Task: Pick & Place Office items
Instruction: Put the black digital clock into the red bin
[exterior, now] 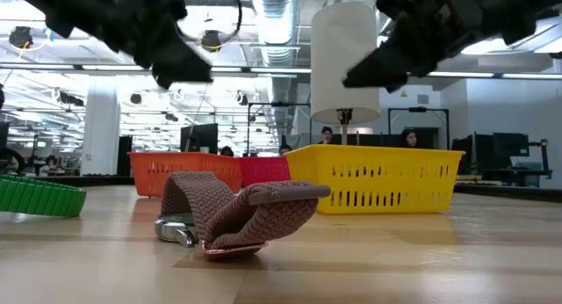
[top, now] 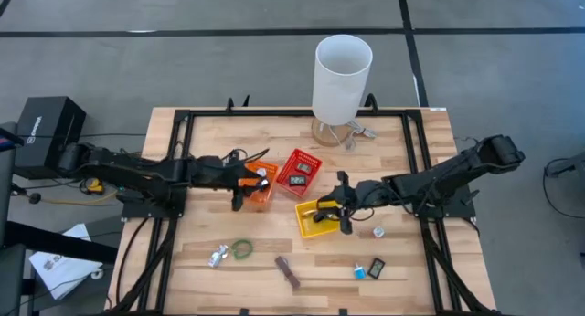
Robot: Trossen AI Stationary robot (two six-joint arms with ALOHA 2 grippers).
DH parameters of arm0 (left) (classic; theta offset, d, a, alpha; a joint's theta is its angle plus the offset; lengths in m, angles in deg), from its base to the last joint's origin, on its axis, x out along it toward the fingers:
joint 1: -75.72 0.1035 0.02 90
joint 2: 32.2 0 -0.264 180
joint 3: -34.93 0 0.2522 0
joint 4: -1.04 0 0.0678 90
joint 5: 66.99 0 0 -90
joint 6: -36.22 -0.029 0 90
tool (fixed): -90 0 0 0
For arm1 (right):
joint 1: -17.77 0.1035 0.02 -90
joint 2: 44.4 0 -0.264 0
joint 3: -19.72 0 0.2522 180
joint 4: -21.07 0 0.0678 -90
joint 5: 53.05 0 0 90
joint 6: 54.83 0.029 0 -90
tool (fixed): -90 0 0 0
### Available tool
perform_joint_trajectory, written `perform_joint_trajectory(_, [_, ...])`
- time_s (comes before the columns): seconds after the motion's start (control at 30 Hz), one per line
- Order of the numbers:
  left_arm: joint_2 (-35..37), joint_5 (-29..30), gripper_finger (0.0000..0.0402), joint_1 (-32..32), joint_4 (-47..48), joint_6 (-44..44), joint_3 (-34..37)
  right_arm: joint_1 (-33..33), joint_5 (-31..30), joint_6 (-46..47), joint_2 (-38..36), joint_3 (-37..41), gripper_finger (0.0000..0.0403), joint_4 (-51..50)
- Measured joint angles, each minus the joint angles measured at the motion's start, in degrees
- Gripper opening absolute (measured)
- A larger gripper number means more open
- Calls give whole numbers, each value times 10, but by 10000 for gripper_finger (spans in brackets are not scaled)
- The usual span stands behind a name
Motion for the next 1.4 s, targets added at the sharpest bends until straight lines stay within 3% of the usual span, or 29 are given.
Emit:
perform_joint_trajectory(0.23, [-19, 0, 166, -70, -140, -53, 0, 6, 14, -14, 58, -65, 138, 5])
perform_joint_trajectory(0.6, [-51, 0, 166, -99, -145, -59, 0, 9, 19, -45, 151, -169, 210, -88])
perform_joint_trajectory(0.8, [-51, 0, 166, -97, -148, -61, 0, 9, 22, -48, 176, -203, 213, -126])
perform_joint_trajectory(0.9, [-51, 0, 166, -88, -155, -102, 0, 9, 27, -48, 184, -210, 210, -129])
perform_joint_trajectory(1.17, [-51, 0, 166, -57, -208, -134, 0, 23, 51, -48, 167, -224, 194, -179])
perform_joint_trajectory(1.4, [-51, 0, 166, -48, -252, -134, 0, 76, 137, -47, 127, -324, 180, -469])
